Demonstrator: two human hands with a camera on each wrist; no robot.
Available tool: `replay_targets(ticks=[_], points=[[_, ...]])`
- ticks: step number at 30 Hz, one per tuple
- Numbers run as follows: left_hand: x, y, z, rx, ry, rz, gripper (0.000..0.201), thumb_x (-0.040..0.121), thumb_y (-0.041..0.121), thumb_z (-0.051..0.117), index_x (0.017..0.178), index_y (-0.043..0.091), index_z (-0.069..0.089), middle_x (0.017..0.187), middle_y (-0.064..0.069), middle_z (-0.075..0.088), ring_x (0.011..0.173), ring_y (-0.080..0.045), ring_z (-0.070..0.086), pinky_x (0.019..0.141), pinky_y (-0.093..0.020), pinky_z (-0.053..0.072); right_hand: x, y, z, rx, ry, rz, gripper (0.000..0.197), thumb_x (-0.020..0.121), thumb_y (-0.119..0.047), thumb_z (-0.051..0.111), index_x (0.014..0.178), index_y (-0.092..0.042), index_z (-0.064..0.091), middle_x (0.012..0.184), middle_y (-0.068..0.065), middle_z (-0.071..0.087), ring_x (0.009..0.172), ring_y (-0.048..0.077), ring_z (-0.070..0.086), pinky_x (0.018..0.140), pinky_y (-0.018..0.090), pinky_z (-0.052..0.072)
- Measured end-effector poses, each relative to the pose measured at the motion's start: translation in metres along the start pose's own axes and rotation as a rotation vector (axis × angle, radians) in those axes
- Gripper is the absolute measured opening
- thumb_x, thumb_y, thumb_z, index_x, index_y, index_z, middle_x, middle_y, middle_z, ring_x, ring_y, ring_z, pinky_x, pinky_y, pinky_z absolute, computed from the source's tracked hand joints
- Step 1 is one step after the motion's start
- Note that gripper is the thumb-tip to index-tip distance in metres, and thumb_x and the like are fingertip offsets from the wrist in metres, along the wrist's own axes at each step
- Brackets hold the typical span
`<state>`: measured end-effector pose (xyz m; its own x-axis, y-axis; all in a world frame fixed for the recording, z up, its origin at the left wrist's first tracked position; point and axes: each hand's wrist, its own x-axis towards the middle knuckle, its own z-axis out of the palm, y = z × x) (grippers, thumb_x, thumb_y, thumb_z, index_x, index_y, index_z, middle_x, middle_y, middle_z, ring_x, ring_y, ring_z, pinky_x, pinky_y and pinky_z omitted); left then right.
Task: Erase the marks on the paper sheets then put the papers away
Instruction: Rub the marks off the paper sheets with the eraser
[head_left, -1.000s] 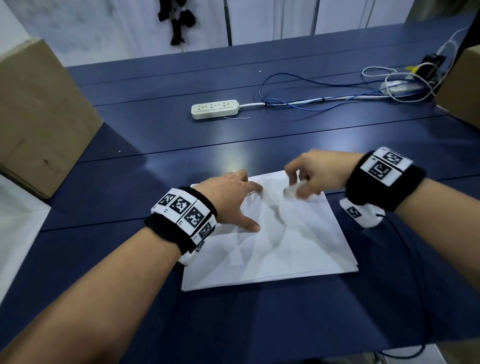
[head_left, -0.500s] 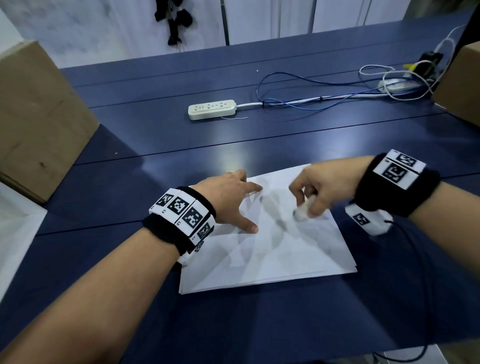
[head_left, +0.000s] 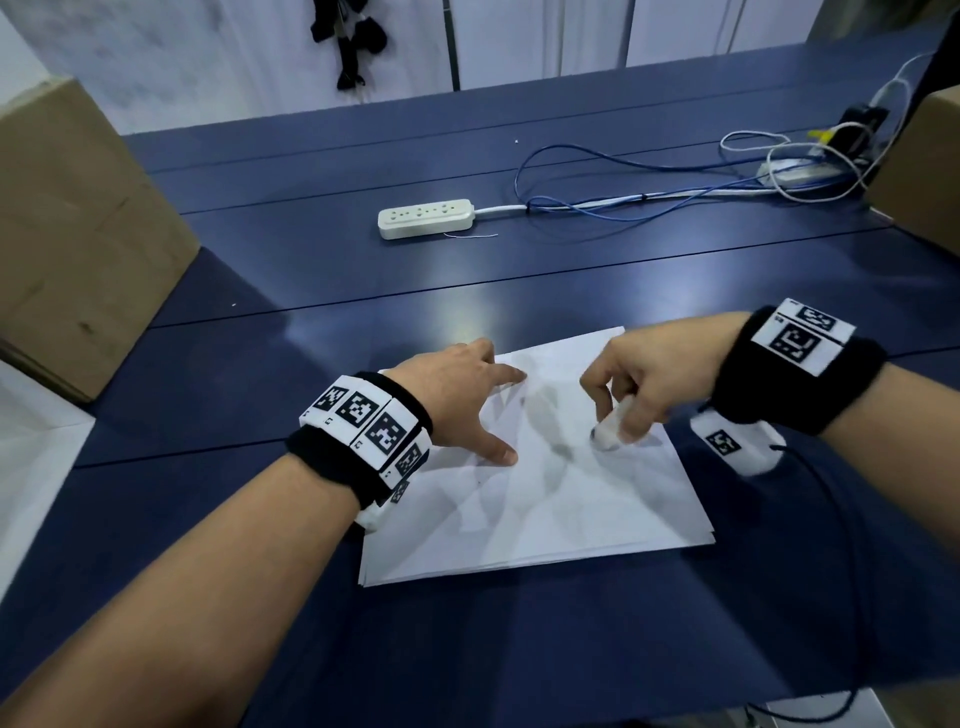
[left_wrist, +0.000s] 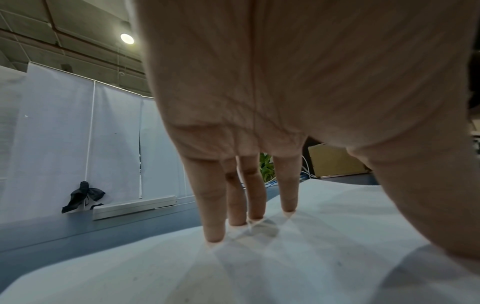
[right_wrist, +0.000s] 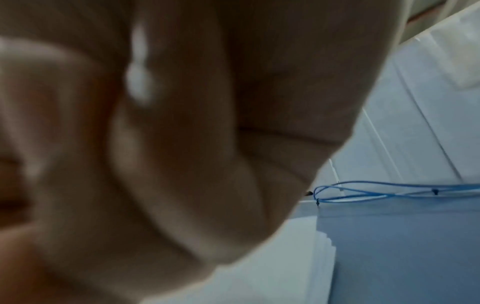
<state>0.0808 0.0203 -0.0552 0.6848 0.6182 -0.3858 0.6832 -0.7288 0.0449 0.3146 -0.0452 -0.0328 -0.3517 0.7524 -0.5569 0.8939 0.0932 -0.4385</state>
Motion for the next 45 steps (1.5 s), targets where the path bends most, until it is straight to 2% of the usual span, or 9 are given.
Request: replay_targets(ticks=[2, 8, 14, 21, 28, 34, 36, 41, 45], points=[[0.000, 0.000, 0.000, 0.004, -0.004, 0.000, 0.098, 0.066, 0.075, 0.070, 0.149, 0.042, 0.029, 0.116, 0.010, 0.034, 0.118, -0.015, 0.045, 0.087, -0.042, 0.051, 0.003, 0.003, -0.003, 0.006, 0.022, 0.013, 0.025, 0.067, -0.035, 0.079, 0.082, -0.020, 0.067, 0.057, 0.007, 0.063, 0.044, 0.014, 0.047, 0.046, 0.021, 0.037], [-0.002, 0.002, -0.002, 0.008, -0.002, 0.002, 0.098, 0.066, 0.074, 0.070, 0.149, 0.043, 0.028, 0.115, 0.011, 0.033, 0.118, -0.015, 0.044, 0.089, -0.042, 0.050, 0.033, 0.018, -0.021, -0.116, 0.472, 0.084, 0.014, 0.077, -0.029, 0.073, 0.081, -0.024, 0.061, 0.053, -0.009, 0.067, 0.058, 0.007, 0.065, 0.068, 0.031, 0.053], [-0.001, 0.002, -0.001, 0.011, -0.008, 0.006, 0.098, 0.068, 0.074, 0.069, 0.150, 0.042, 0.027, 0.122, 0.008, 0.035, 0.120, -0.016, 0.043, 0.091, -0.042, 0.049, 0.002, 0.005, 0.000, 0.071, -0.020, 0.006, 0.026, 0.068, -0.033, 0.079, 0.082, -0.016, 0.065, 0.057, 0.013, 0.061, 0.046, 0.019, 0.044, 0.044, 0.022, 0.036], [0.000, 0.002, -0.003, 0.020, -0.016, 0.019, 0.098, 0.067, 0.074, 0.069, 0.150, 0.045, 0.026, 0.114, 0.010, 0.032, 0.118, -0.016, 0.043, 0.090, -0.040, 0.049, 0.031, 0.019, -0.022, -0.124, 0.459, 0.123, 0.015, 0.078, -0.031, 0.072, 0.085, -0.024, 0.059, 0.065, -0.003, 0.073, 0.063, 0.005, 0.064, 0.071, 0.031, 0.053], [0.001, 0.002, -0.004, 0.018, -0.024, 0.016, 0.098, 0.068, 0.073, 0.070, 0.150, 0.045, 0.026, 0.122, 0.008, 0.035, 0.121, -0.015, 0.042, 0.091, -0.042, 0.049, 0.000, 0.008, 0.000, 0.066, -0.033, 0.012, 0.030, 0.066, -0.039, 0.078, 0.084, -0.018, 0.065, 0.056, 0.006, 0.061, 0.044, 0.019, 0.044, 0.044, 0.022, 0.037], [0.000, 0.002, -0.005, 0.014, -0.027, 0.010, 0.098, 0.066, 0.074, 0.071, 0.149, 0.048, 0.026, 0.109, 0.012, 0.027, 0.118, -0.015, 0.043, 0.090, -0.042, 0.050, 0.034, 0.018, -0.023, -0.134, 0.429, 0.083, 0.016, 0.078, -0.032, 0.072, 0.086, -0.024, 0.061, 0.066, 0.000, 0.073, 0.063, 0.005, 0.063, 0.072, 0.032, 0.054], [0.001, 0.002, -0.004, 0.015, -0.027, 0.011, 0.097, 0.065, 0.074, 0.071, 0.148, 0.049, 0.027, 0.109, 0.012, 0.028, 0.118, -0.015, 0.043, 0.090, -0.042, 0.050, 0.031, 0.018, -0.019, -0.140, 0.405, 0.057, 0.016, 0.078, -0.030, 0.072, 0.087, -0.022, 0.061, 0.066, -0.001, 0.072, 0.061, 0.007, 0.062, 0.066, 0.028, 0.051], [0.001, 0.002, -0.004, 0.007, -0.028, 0.008, 0.099, 0.065, 0.074, 0.071, 0.149, 0.046, 0.027, 0.109, 0.012, 0.026, 0.119, -0.016, 0.043, 0.091, -0.043, 0.050, 0.005, 0.009, -0.001, 0.079, -0.057, 0.021, 0.032, 0.065, -0.041, 0.079, 0.084, -0.019, 0.066, 0.058, 0.008, 0.061, 0.047, 0.020, 0.044, 0.044, 0.023, 0.037], [0.001, 0.003, -0.005, 0.011, -0.026, 0.016, 0.098, 0.066, 0.073, 0.071, 0.149, 0.046, 0.027, 0.109, 0.012, 0.027, 0.119, -0.015, 0.042, 0.090, -0.040, 0.049, 0.026, 0.016, -0.017, -0.070, 0.266, 0.059, 0.017, 0.077, -0.028, 0.075, 0.086, -0.022, 0.063, 0.065, 0.004, 0.072, 0.050, 0.009, 0.056, 0.060, 0.026, 0.046]])
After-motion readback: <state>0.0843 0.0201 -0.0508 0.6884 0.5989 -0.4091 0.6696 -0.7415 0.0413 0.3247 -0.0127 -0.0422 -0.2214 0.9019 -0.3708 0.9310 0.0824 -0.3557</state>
